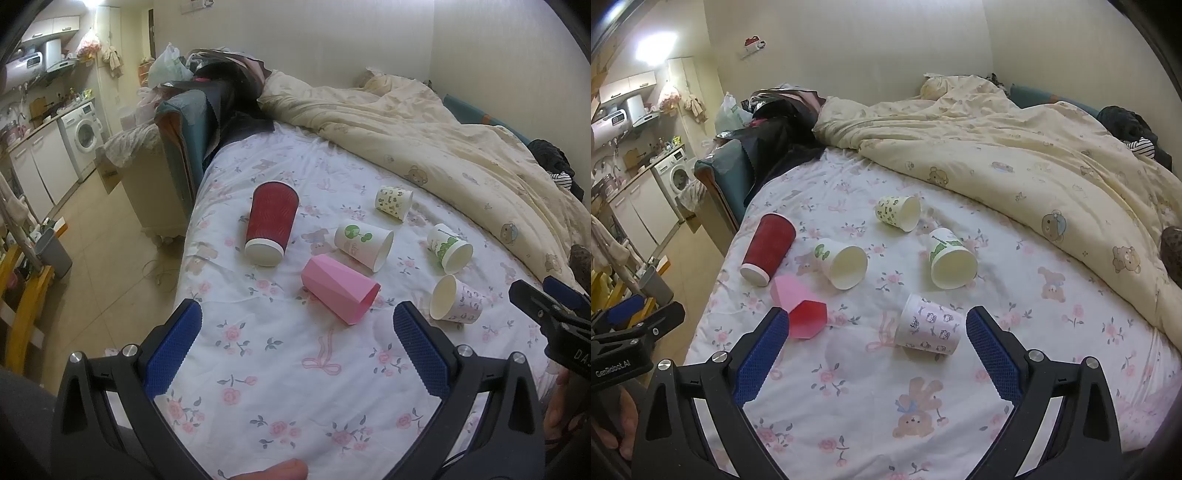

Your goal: Flip cup upside down

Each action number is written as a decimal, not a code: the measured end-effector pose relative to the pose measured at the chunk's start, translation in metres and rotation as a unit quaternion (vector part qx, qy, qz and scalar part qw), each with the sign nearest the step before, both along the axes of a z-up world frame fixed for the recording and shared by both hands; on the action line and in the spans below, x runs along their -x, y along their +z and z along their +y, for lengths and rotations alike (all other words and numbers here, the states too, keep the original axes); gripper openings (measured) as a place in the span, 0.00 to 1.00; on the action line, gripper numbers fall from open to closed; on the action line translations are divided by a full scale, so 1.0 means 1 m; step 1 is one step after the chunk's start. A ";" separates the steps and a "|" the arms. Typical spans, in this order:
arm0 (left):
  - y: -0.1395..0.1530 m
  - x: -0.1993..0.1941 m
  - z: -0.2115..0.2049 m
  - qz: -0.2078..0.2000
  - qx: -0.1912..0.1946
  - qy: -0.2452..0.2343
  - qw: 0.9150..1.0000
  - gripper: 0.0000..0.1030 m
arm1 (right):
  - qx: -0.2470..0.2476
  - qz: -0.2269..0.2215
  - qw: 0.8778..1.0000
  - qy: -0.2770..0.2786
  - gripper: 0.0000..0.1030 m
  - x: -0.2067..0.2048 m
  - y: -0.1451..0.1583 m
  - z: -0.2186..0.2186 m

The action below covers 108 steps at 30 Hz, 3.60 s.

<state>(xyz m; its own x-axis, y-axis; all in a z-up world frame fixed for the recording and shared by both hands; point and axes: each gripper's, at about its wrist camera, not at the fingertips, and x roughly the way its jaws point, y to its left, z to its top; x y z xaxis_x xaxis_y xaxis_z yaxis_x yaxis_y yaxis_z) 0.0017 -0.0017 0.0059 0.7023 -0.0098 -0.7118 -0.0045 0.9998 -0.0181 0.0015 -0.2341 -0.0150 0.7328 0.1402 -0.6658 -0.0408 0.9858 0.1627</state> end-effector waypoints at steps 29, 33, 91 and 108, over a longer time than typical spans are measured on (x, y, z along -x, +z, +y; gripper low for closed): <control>0.002 0.003 -0.002 -0.001 0.002 -0.004 1.000 0.99 | 0.001 0.003 1.000 -0.002 0.96 0.003 0.000 0.002; 0.002 0.003 -0.002 -0.001 0.002 -0.005 1.000 0.99 | 0.001 0.004 1.000 -0.001 0.96 0.003 0.000 0.002; 0.012 -0.068 -0.012 0.025 0.008 -0.018 1.000 0.99 | -0.022 0.032 0.999 -0.019 0.96 -0.041 0.013 -0.026; -0.024 -0.168 -0.041 0.084 -0.003 -0.036 0.996 0.99 | -0.025 0.131 0.990 -0.040 0.96 -0.153 -0.034 -0.080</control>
<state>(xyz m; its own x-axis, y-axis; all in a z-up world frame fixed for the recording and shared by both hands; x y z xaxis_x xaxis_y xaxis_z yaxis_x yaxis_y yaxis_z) 0.1698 -0.0424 -0.0181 0.5714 -0.0509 -0.8191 0.0641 0.9978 -0.0173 0.1543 -0.3142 -0.0490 0.5464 0.1265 -0.8279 0.0880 0.9744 0.2069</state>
